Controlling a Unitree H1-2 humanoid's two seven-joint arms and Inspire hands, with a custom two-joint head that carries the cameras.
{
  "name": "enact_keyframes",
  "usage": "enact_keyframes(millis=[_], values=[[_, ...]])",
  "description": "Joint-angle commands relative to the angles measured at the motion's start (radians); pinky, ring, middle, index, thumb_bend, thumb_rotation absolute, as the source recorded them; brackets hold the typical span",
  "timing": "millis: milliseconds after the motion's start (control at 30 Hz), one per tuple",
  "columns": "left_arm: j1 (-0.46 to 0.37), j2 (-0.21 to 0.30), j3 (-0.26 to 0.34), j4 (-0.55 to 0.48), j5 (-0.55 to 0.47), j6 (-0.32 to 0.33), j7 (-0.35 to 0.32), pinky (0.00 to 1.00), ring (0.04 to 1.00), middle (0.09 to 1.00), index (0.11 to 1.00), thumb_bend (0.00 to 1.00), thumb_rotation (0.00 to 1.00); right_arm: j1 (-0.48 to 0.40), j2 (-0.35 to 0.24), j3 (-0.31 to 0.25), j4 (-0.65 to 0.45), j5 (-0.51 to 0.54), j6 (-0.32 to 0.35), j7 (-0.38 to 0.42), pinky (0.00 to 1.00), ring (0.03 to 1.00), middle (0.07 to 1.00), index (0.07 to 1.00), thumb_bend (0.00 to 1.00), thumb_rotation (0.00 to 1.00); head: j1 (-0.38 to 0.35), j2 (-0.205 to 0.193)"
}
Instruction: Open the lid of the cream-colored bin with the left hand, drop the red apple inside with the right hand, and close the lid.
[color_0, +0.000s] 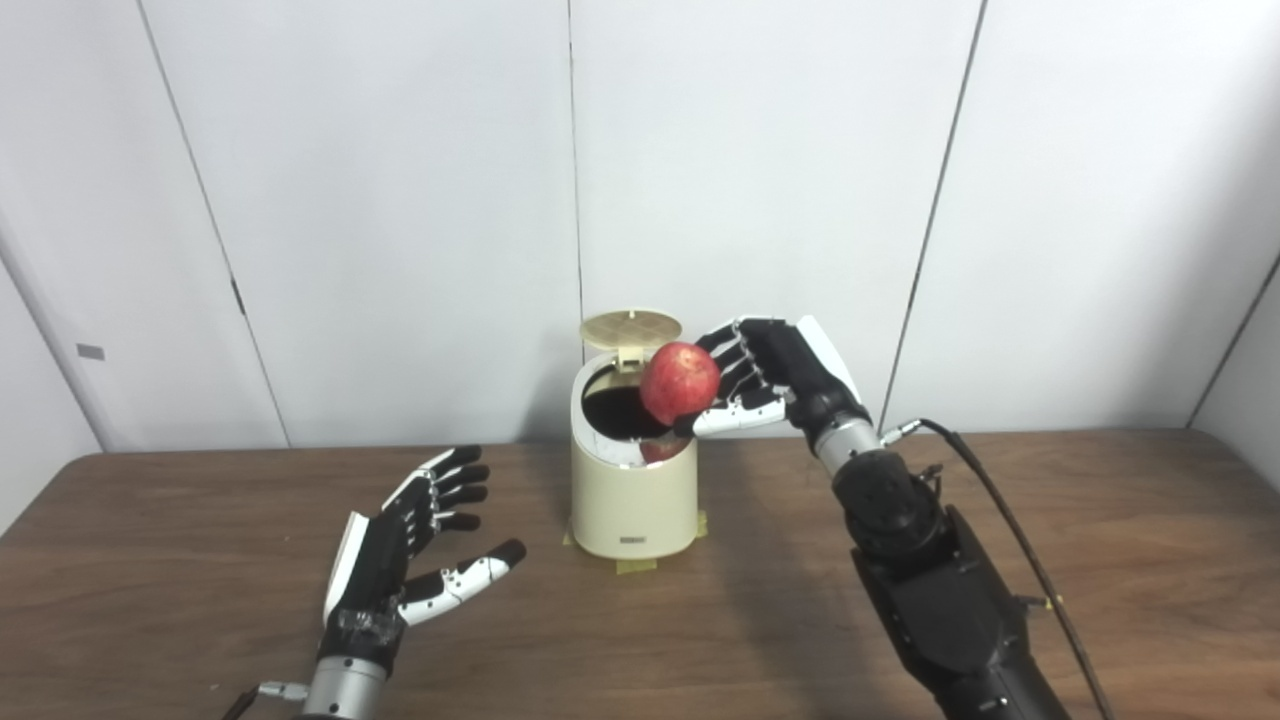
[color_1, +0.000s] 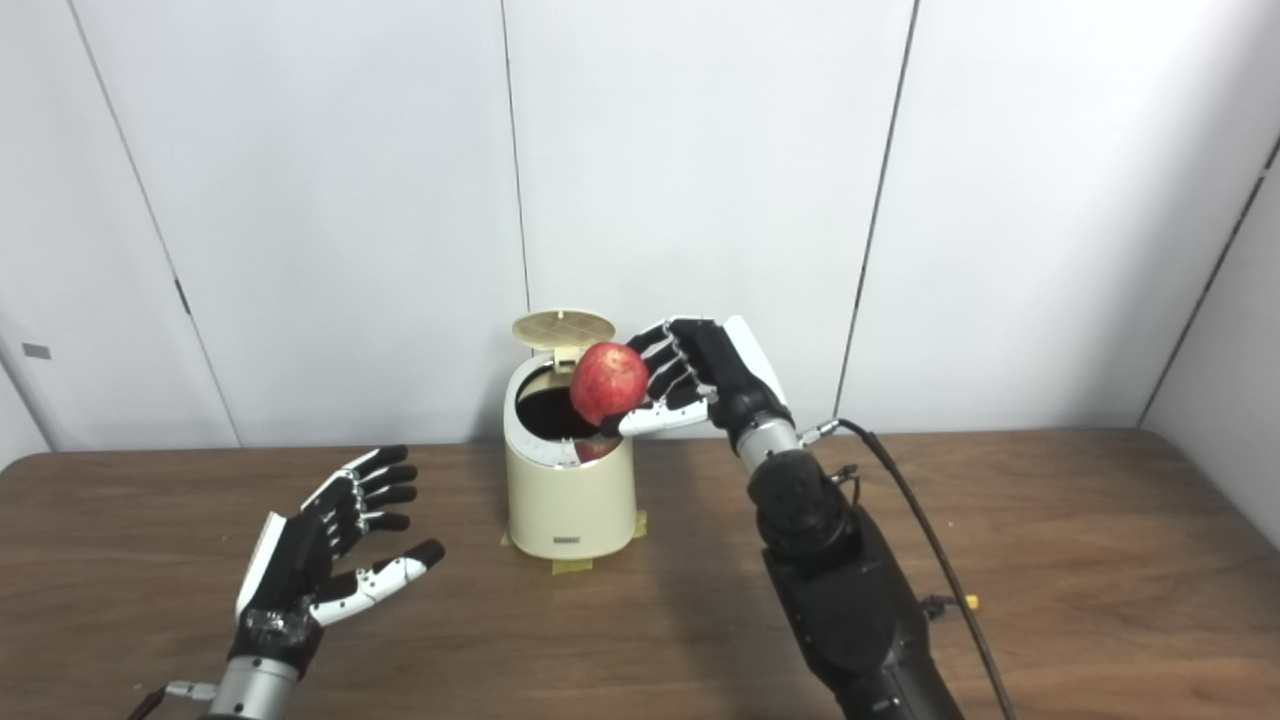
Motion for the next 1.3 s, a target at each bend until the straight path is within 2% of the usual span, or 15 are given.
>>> enact_keyframes(millis=[0,133,300,433,567,633,700,800,1267], values=[[-0.034,-0.003,-0.002,-0.033,0.0,-0.019,0.01,0.68,0.763,0.791,0.832,0.74,0.13,-0.081,0.004,0.0,-0.006,-0.005,-0.029,-0.017,0.39,0.442,0.492,0.476,0.53,0.0,0.003,0.001],[-0.034,-0.004,-0.005,-0.034,0.001,-0.017,0.008,0.68,0.765,0.795,0.835,0.73,0.11,-0.096,0.014,0.008,0.026,-0.017,-0.04,-0.026,0.35,0.403,0.435,0.511,0.52,0.0,0.005,0.001],[-0.033,-0.007,-0.009,-0.037,0.003,-0.014,0.009,0.67,0.763,0.791,0.831,0.73,0.1,-0.111,0.029,0.012,0.065,-0.002,-0.072,-0.032,0.34,0.397,0.433,0.515,0.52,0.0,0.009,0.002],[-0.033,-0.01,-0.011,-0.038,-0.006,-0.015,0.007,0.67,0.766,0.791,0.83,0.73,0.09,-0.11,0.034,0.02,0.072,0.001,-0.105,-0.033,0.4,0.479,0.454,0.515,0.53,0.0,0.015,0.004],[-0.035,-0.012,-0.012,-0.036,-0.012,-0.018,0.003,0.66,0.765,0.79,0.83,0.73,0.09,-0.104,0.03,0.025,0.078,0.0,-0.139,-0.035,0.43,0.514,0.47,0.508,0.53,0.0,0.02,0.004],[-0.035,-0.011,-0.014,-0.035,-0.004,-0.019,0.005,0.66,0.761,0.789,0.83,0.72,0.09,-0.102,0.029,0.026,0.077,-0.003,-0.136,-0.036,0.45,0.533,0.485,0.499,0.53,0.0,0.02,0.004],[-0.035,-0.012,-0.014,-0.036,-0.003,-0.016,0.006,0.66,0.758,0.789,0.829,0.72,0.08,-0.101,0.027,0.027,0.074,-0.007,-0.126,-0.035,0.45,0.543,0.572,0.495,0.52,0.11,0.019,0.007],[-0.034,-0.012,-0.013,-0.036,-0.003,-0.016,0.008,0.66,0.76,0.79,0.831,0.73,0.09,-0.098,0.023,0.031,0.067,-0.013,-0.114,-0.031,0.45,0.556,0.61,0.494,0.52,0.14,0.02,0.007],[-0.032,-0.007,-0.011,-0.041,-0.008,-0.016,0.002,0.66,0.756,0.788,0.832,0.73,0.09,-0.08,0.007,0.051,0.017,-0.035,-0.056,0.001,0.42,0.536,0.628,0.495,0.52,0.14,0.016,0.008]])
